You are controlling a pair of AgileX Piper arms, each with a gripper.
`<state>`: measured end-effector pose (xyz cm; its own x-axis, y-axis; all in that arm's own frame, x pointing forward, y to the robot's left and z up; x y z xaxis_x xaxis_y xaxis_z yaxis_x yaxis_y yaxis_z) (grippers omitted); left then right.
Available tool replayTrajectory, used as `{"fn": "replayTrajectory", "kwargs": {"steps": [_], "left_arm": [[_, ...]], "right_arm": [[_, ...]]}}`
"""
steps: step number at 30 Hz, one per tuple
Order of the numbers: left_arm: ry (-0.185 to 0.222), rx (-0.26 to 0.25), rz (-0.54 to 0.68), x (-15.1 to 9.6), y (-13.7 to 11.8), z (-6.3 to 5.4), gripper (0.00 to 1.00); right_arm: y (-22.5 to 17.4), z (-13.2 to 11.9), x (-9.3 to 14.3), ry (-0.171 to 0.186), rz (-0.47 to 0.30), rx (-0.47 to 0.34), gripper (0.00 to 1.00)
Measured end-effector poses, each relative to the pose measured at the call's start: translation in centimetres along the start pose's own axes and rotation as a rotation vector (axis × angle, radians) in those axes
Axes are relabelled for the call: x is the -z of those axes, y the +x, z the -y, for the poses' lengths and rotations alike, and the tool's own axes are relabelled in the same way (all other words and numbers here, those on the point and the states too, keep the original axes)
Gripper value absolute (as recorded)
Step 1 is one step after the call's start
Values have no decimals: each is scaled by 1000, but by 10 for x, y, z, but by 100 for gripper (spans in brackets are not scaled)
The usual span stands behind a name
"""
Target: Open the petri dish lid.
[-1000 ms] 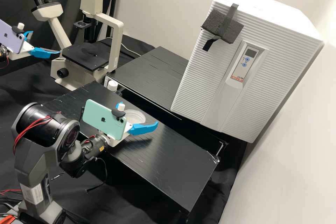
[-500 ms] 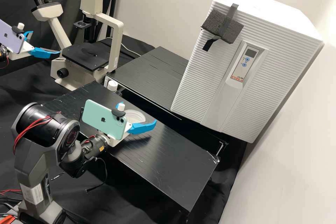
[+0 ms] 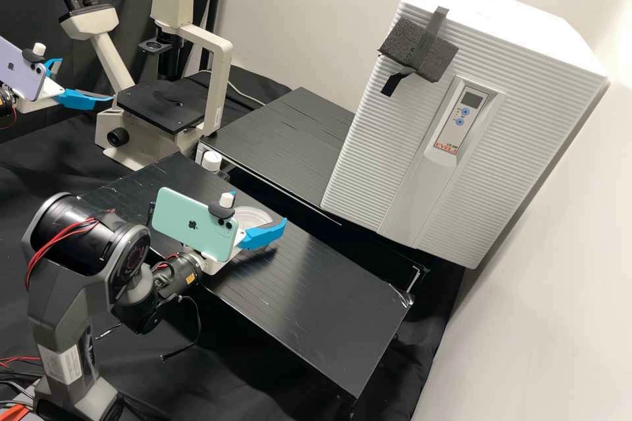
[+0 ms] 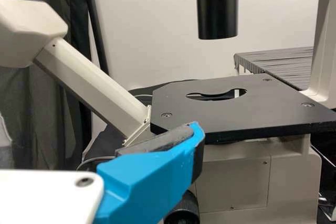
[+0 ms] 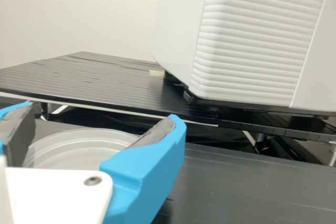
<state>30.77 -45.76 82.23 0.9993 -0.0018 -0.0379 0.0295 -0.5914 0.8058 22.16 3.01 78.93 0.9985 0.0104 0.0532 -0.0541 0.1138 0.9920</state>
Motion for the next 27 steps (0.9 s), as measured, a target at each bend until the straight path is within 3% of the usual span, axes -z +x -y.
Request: {"fn": "replayTrajectory", "kwargs": {"steps": [15,16,24,27], "left_arm": [[0,0,0,0,0,0,100],[0,0,0,0,0,0,100],[0,0,0,0,0,0,100],[0,0,0,0,0,0,100]], "right_arm": [[0,0,1,0,-3,2,0],[0,0,1,0,-3,2,100],[-2,-3,2,3,-13,-11,100],[-7,-8,2,23,-17,-30,100]]}}
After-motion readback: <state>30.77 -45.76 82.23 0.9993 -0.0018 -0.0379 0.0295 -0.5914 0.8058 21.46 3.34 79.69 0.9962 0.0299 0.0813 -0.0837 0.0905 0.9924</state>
